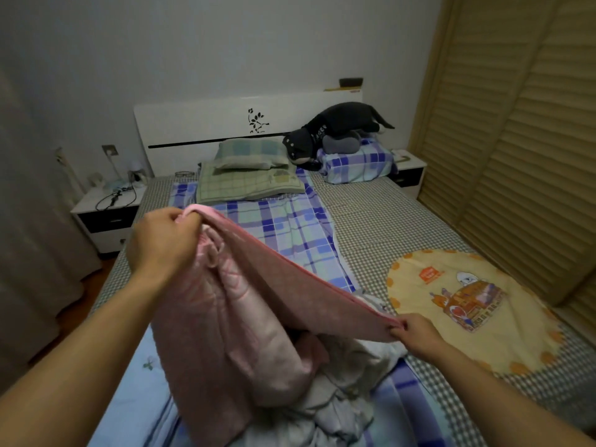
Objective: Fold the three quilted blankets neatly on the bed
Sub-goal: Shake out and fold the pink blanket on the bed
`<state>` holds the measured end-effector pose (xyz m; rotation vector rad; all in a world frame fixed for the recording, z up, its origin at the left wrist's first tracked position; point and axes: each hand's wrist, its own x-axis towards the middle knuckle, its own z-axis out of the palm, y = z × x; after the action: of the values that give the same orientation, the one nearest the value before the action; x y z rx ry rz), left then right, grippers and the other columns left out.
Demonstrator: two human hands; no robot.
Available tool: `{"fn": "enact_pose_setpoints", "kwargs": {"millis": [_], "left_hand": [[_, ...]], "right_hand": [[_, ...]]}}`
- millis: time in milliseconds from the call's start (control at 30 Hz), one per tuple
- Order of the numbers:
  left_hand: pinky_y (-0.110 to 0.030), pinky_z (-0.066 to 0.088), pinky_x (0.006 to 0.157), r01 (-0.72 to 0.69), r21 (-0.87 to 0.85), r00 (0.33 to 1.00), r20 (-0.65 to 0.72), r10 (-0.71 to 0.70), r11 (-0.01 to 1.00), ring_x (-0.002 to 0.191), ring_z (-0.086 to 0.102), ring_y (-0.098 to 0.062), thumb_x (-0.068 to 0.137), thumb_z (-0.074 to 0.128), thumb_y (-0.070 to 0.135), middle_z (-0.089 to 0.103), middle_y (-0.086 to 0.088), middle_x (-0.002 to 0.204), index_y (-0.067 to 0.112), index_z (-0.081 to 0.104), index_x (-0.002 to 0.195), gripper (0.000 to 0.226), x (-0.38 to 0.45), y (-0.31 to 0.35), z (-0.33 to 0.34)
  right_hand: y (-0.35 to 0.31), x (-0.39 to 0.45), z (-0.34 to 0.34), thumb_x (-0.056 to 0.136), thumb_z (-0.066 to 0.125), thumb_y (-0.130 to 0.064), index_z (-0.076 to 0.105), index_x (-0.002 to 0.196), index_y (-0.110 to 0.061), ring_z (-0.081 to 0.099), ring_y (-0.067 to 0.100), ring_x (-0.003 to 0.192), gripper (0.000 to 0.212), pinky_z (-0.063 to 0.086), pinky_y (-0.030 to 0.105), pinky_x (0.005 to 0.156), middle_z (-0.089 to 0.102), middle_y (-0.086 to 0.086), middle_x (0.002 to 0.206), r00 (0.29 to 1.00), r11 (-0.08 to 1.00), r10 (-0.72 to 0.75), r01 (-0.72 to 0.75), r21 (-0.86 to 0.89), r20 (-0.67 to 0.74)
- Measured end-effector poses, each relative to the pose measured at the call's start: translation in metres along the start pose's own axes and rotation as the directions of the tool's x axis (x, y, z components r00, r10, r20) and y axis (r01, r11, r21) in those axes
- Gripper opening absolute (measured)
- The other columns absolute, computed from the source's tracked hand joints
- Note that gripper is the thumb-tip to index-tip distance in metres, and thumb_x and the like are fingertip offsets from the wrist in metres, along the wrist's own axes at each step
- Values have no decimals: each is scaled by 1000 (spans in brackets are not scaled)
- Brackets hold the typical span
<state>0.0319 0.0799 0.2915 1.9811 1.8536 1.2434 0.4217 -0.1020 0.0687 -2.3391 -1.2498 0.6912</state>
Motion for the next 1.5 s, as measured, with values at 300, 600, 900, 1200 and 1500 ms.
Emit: {"fn": "enact_pose_setpoints", "kwargs": {"millis": [300,600,900,1200,1500], "left_hand": [[-37,42,58,147,-44,989,-20,-147,988,58,48,-34,78,53,46,48,-12,53,4,55,57,47,10,-26,13],[-33,41,64,271,-113,961,-34,-276,956,63,51,-29,80,57,39,54,-11,60,6,59,59,39,33,-48,23],[-38,51,71,317,-113,947,-14,-321,942,74,65,-38,75,56,45,62,-12,65,11,63,60,38,38,-72,30],[-39,48,72,376,-46,926,-7,-376,926,75,62,-37,78,58,44,64,-22,74,5,65,67,42,40,-115,22],[-39,50,75,447,220,887,12,-461,867,83,63,-42,79,61,48,70,-22,93,11,71,82,39,17,-170,19]], "right_hand": [[-2,-42,25,83,70,-6,51,82,-24,57,17,65,27,43,30,57,60,-1,73,968,964,-129,173,202,-213],[13,-50,36,83,62,-12,44,137,-38,56,16,62,62,40,26,47,56,-8,95,815,770,-571,491,-407,-98],[13,-43,36,78,78,-20,59,104,-29,54,9,63,33,45,24,47,50,-11,87,730,668,-680,577,-471,-70],[-17,-44,22,94,52,-49,79,93,-20,61,9,84,39,52,24,67,69,-9,97,593,670,-741,688,-280,-316],[-30,-48,14,89,56,-33,78,93,-10,66,14,81,32,54,24,73,73,0,95,568,752,-636,608,-254,-523]]}}
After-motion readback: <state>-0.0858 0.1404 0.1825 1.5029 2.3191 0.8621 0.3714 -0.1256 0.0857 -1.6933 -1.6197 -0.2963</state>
